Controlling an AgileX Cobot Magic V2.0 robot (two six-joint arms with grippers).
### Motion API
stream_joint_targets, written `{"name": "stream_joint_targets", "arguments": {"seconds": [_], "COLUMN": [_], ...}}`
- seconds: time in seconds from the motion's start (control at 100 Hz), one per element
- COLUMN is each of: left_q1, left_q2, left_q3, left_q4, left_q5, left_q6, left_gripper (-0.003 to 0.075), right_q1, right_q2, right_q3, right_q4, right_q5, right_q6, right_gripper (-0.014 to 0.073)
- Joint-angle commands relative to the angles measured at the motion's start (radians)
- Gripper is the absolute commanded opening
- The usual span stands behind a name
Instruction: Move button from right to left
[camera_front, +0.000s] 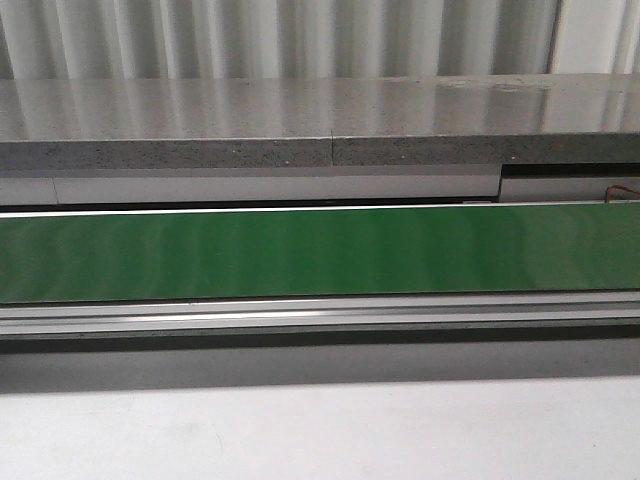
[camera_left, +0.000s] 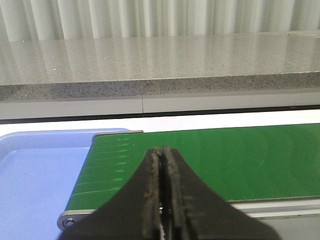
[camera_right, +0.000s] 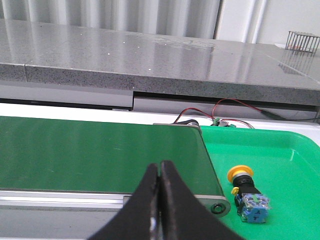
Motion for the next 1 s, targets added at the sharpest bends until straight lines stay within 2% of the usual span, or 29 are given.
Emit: {"name": "stream_joint_targets", "arguments": {"seconds": [0.0,0.99], "left_q1": [0.003,0.003], "left_q2": [-0.032,-0.032], "left_q3": [0.039,0.039], "left_q4": [-0.007,-0.007], "left_q5": [-0.077,-0.077], "left_q6": [-0.011,-0.011], "left_gripper": [-0.0020,-0.0020], "right_q1": [-0.003,-0.003], "right_q2": [-0.021,-0.021], "right_q3": [-0.021,-0.032], "right_q4": [-0.007,-0.007], "right_q5": [-0.075,-0.075], "right_q6": [-0.002,-0.002], "right_gripper": [-0.0067,-0.0067]}}
